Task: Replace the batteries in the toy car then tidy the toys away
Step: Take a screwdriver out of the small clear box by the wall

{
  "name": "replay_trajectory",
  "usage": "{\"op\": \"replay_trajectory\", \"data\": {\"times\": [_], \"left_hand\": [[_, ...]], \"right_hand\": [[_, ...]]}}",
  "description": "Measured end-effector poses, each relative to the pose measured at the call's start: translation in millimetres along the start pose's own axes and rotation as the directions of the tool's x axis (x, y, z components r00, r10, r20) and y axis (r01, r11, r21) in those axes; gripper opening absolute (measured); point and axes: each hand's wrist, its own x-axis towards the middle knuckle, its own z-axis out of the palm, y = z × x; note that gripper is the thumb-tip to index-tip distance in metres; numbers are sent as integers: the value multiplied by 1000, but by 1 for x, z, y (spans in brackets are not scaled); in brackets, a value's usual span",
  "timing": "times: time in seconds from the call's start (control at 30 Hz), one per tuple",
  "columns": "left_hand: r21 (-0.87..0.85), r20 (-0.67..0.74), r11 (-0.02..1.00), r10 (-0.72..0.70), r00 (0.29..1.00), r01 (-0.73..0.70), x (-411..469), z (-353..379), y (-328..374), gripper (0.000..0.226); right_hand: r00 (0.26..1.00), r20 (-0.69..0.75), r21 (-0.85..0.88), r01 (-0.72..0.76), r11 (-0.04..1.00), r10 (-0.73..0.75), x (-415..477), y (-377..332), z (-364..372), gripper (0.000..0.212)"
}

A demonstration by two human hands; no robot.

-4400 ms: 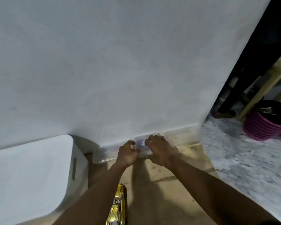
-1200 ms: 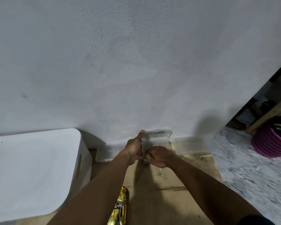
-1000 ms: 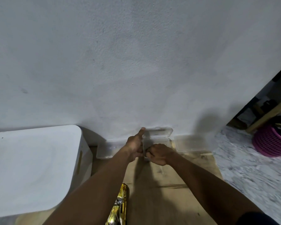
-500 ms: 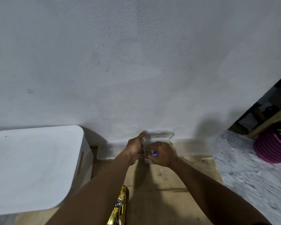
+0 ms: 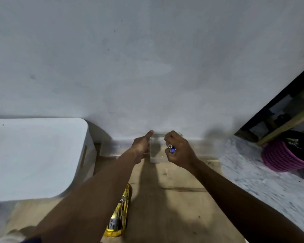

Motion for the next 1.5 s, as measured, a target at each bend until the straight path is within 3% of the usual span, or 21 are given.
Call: {"op": "replay_trajectory", "data": {"times": [0.13, 0.3, 0.37, 0.43, 0.67, 0.8, 1.03, 1.2, 1.37, 1.5], "left_hand": [[-4, -10, 1000, -3, 1000, 3, -2, 0, -2, 76], [-35, -39, 999, 10, 999, -11, -6, 3, -6, 55], [-18, -67, 1000, 21, 998, -22, -7, 5, -10, 38], [-10, -92, 999, 44, 995, -45, -6, 5, -17, 29], [53, -138, 991, 126, 983, -119, 3, 7, -37, 45], [85, -159, 988, 141, 977, -128, 3, 8, -42, 53], [88, -161, 986, 156, 975, -143, 8, 11, -45, 57], [80, -136, 986, 154, 979, -144, 8, 10, -44, 61], [71, -128, 988, 144, 981, -136, 7, 9, -47, 61], [30, -97, 993, 118, 988, -116, 8, 6, -49, 64]], "right_hand": [[998, -51, 38, -30, 999, 31, 6, 2, -12, 27], [974, -83, 97, -202, 975, 211, 16, 2, -20, 10], [953, -33, 101, -297, 950, 302, 16, 2, -17, 7], [922, 58, 62, -387, 920, 384, 10, 2, -11, 17], [831, 322, -90, -449, 889, 453, -15, 16, 11, 41], [835, 355, -157, -391, 907, 421, -16, 12, 15, 43], [884, 343, -381, -179, 907, 318, -16, 4, 22, 22], [894, 333, -391, -159, 907, 300, -14, 4, 26, 21], [936, 219, -290, -208, 934, 276, -37, -5, 26, 31], [963, 225, -357, -60, 932, 148, -77, -6, 52, 30]]}}
